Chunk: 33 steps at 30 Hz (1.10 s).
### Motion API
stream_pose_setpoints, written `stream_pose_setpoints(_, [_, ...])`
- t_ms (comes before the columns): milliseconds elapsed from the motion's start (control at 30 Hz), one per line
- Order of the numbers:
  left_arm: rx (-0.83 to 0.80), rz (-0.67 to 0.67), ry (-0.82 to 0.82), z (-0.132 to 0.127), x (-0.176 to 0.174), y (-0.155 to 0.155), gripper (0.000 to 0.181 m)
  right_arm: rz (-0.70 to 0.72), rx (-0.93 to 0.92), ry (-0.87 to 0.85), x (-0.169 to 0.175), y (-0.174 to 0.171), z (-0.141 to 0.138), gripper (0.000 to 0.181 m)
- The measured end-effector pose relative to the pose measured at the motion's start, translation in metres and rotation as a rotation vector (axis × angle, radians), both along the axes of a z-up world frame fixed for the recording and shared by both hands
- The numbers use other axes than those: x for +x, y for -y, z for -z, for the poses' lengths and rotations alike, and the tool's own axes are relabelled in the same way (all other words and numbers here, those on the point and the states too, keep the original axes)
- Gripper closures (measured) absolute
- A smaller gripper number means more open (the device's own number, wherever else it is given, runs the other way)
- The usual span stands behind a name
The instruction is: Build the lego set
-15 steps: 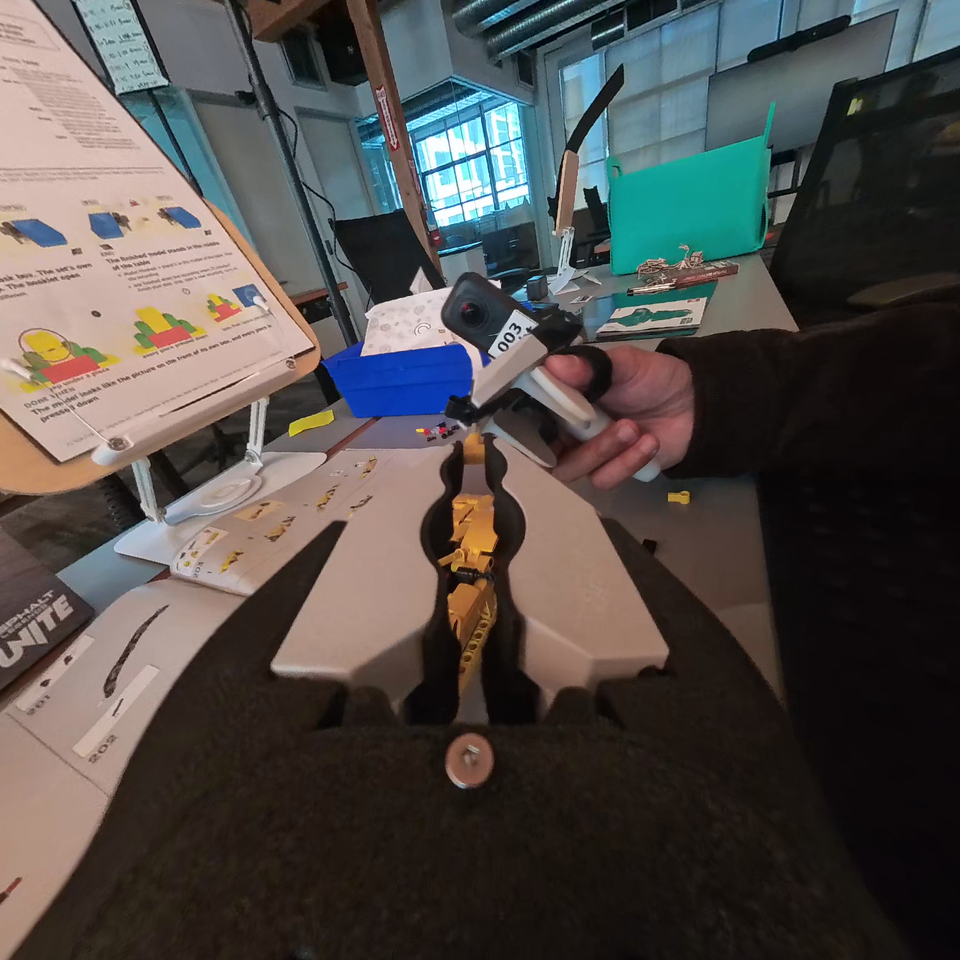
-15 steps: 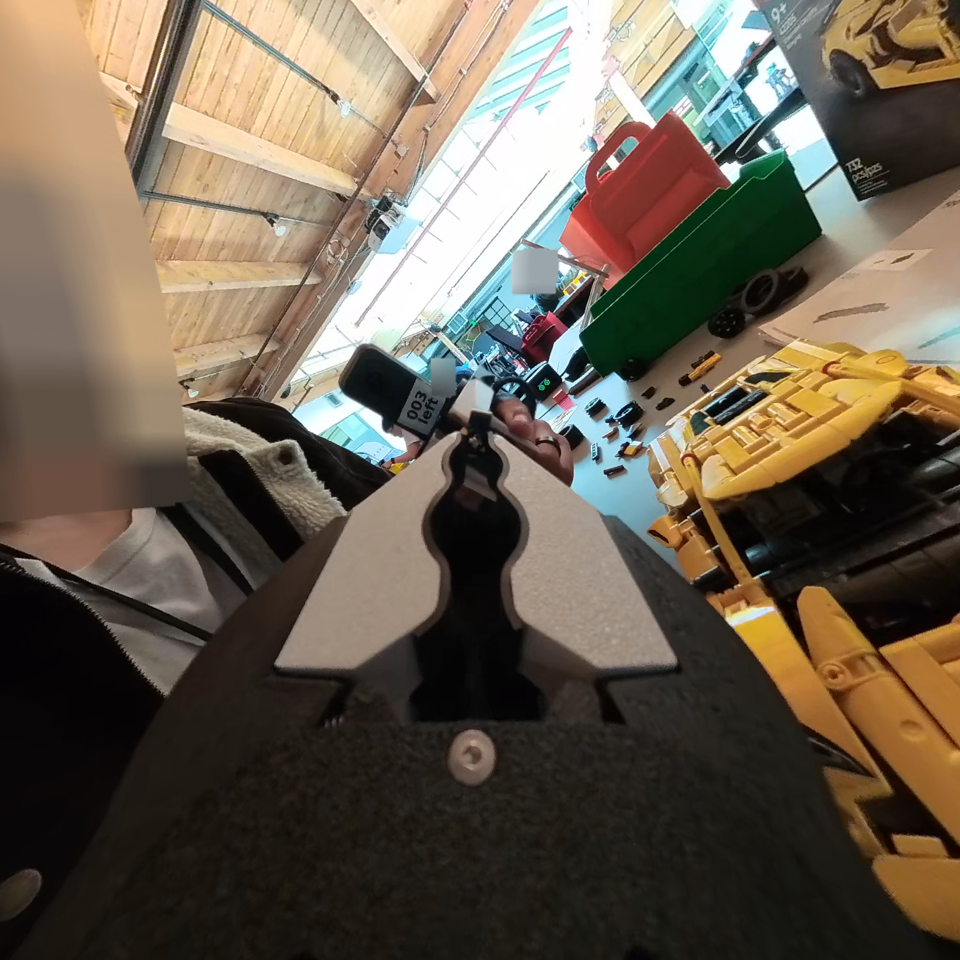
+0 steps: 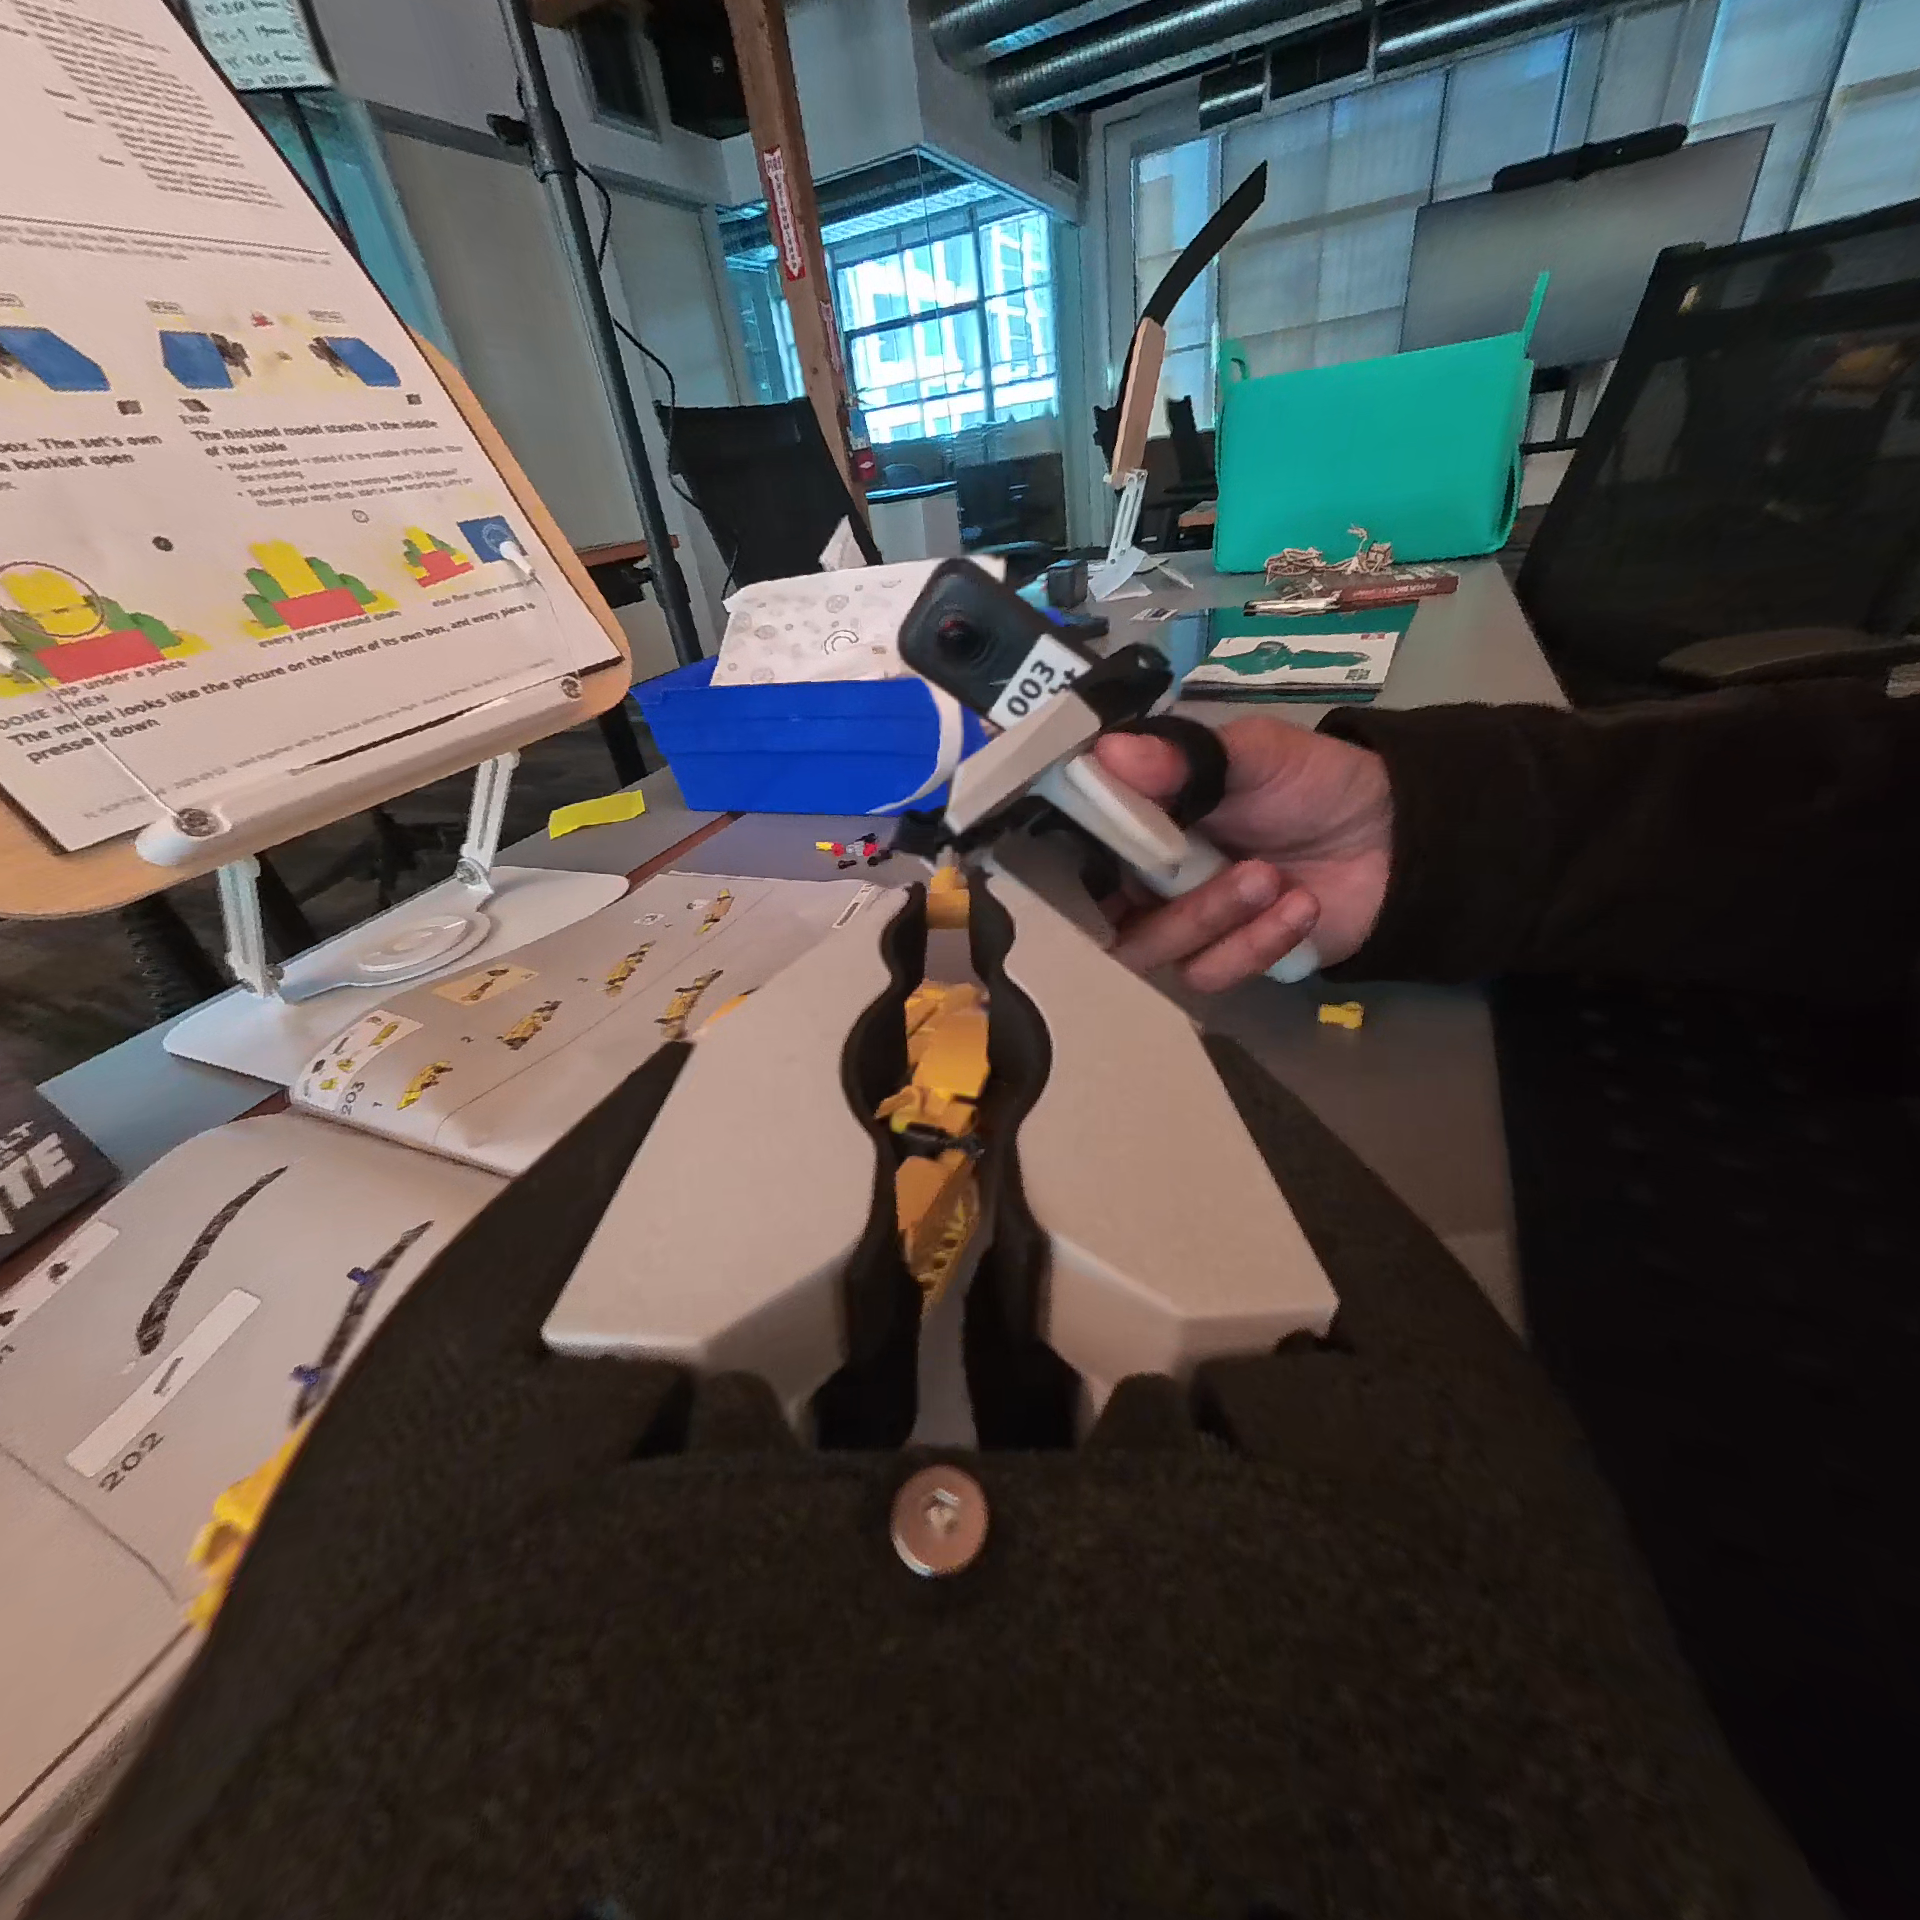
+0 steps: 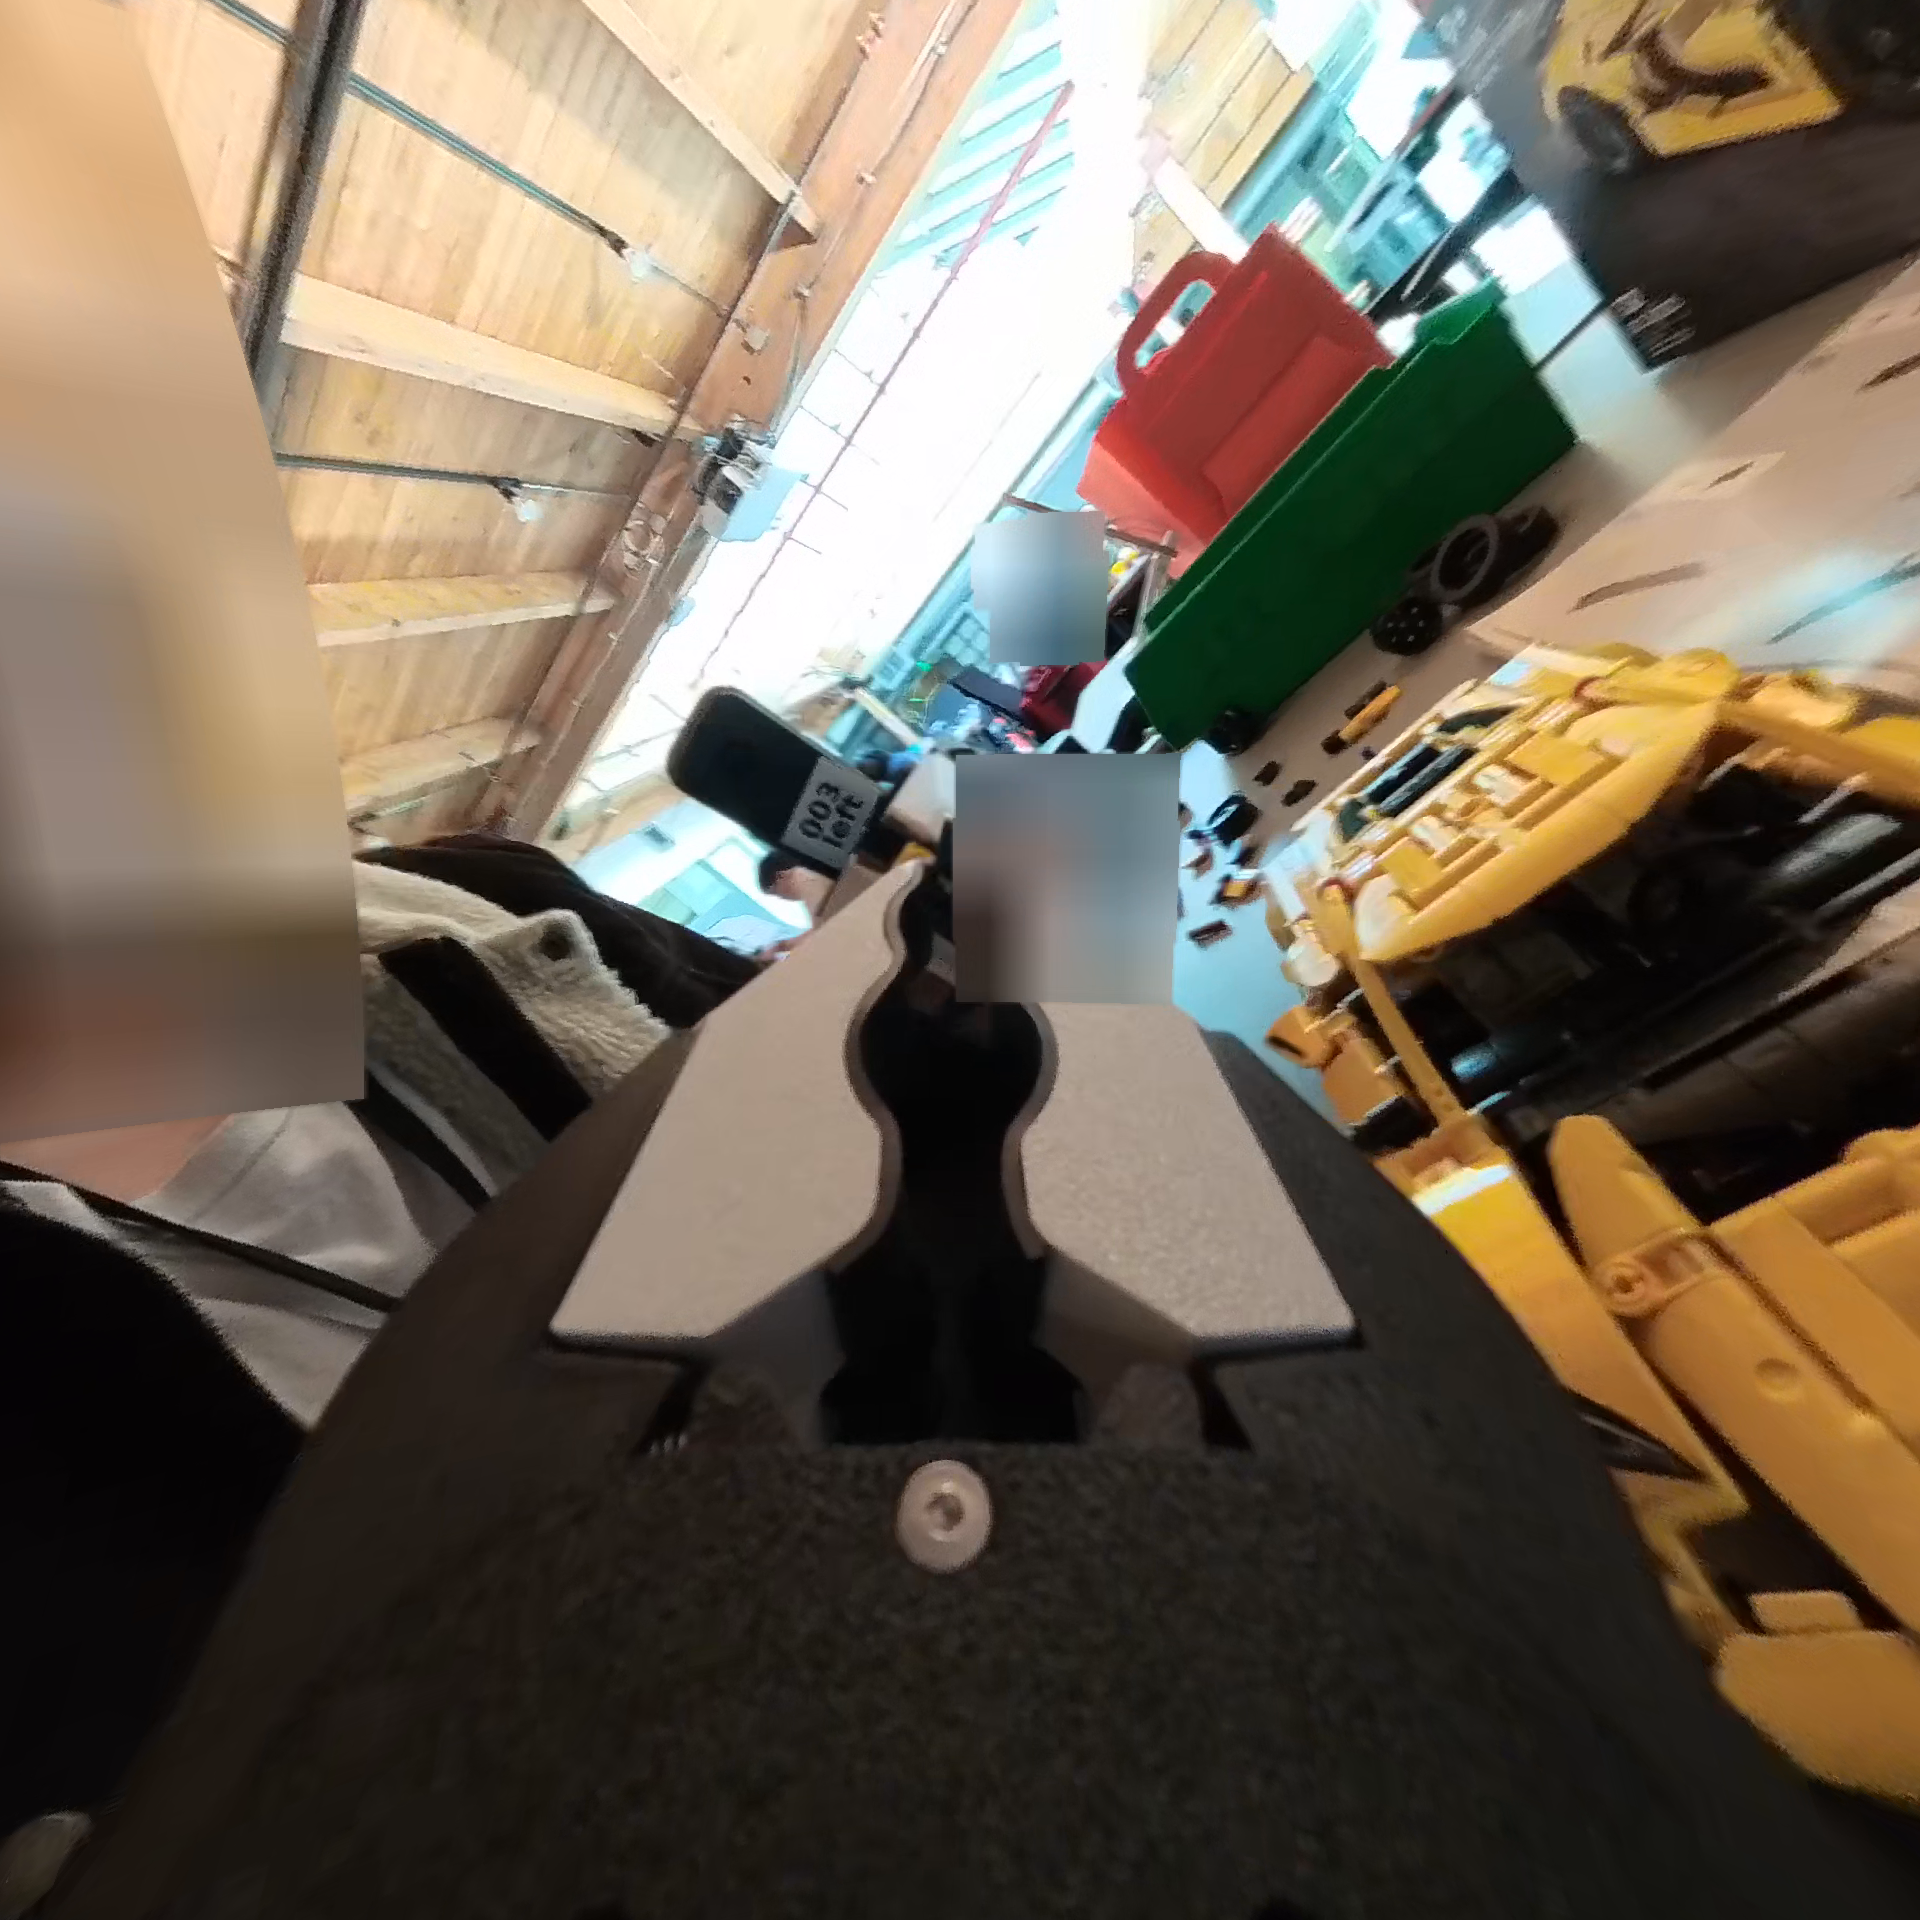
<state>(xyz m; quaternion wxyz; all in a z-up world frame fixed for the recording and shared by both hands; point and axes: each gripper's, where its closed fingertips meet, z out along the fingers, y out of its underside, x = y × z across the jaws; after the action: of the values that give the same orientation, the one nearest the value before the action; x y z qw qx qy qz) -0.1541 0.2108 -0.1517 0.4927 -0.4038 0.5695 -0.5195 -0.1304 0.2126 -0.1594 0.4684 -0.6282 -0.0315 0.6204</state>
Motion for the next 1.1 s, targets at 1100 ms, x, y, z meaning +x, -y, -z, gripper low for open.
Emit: stream_pose_setpoints(1100, [0.167,-0.046,-0.007,0.005,0.001,0.004,0.175,-0.077,-0.081,-0.149,-0.010,-0.001,0.003,0.176])
